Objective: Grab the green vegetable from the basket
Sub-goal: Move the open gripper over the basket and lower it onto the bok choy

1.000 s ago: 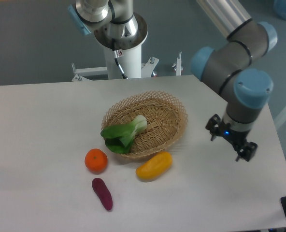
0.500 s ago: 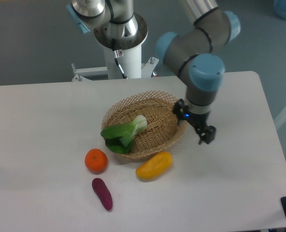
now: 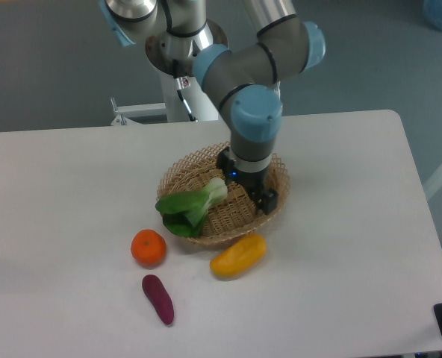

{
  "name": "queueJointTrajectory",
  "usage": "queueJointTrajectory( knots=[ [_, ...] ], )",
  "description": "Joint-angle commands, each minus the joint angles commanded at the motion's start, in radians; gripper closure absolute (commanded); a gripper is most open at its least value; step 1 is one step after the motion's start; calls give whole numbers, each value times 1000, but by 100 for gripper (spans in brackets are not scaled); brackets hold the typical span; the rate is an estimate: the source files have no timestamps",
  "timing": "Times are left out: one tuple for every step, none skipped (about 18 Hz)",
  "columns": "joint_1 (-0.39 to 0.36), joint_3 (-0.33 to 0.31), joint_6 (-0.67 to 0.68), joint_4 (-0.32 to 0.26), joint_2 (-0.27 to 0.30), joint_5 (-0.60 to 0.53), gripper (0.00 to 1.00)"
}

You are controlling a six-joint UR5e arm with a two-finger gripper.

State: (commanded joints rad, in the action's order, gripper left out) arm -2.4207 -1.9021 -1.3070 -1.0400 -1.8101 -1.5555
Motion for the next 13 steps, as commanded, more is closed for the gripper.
queueJointTrajectory(
  knots=[
    [6, -8, 6, -2, 0, 0, 0],
    [14, -15, 17, 0, 2, -2, 0],
    [18, -26, 26, 0, 2, -2, 0],
    [20, -32, 31, 2, 0, -2, 0],
    [22, -34, 32, 2, -3, -2, 0],
    [22, -34, 34, 2, -5, -3, 0],
    [28, -34, 34, 2, -12, -8, 0],
    [37, -35, 35, 2, -17, -9, 0],
    [40, -37, 44, 2, -21, -11, 0],
    [41, -41, 64, 2, -25, -8, 0],
    [49, -45, 78, 2, -29, -8, 0],
    [63, -48, 80, 5, -35, -9, 0],
    [66, -48, 83, 6, -40, -11, 0]
  ],
)
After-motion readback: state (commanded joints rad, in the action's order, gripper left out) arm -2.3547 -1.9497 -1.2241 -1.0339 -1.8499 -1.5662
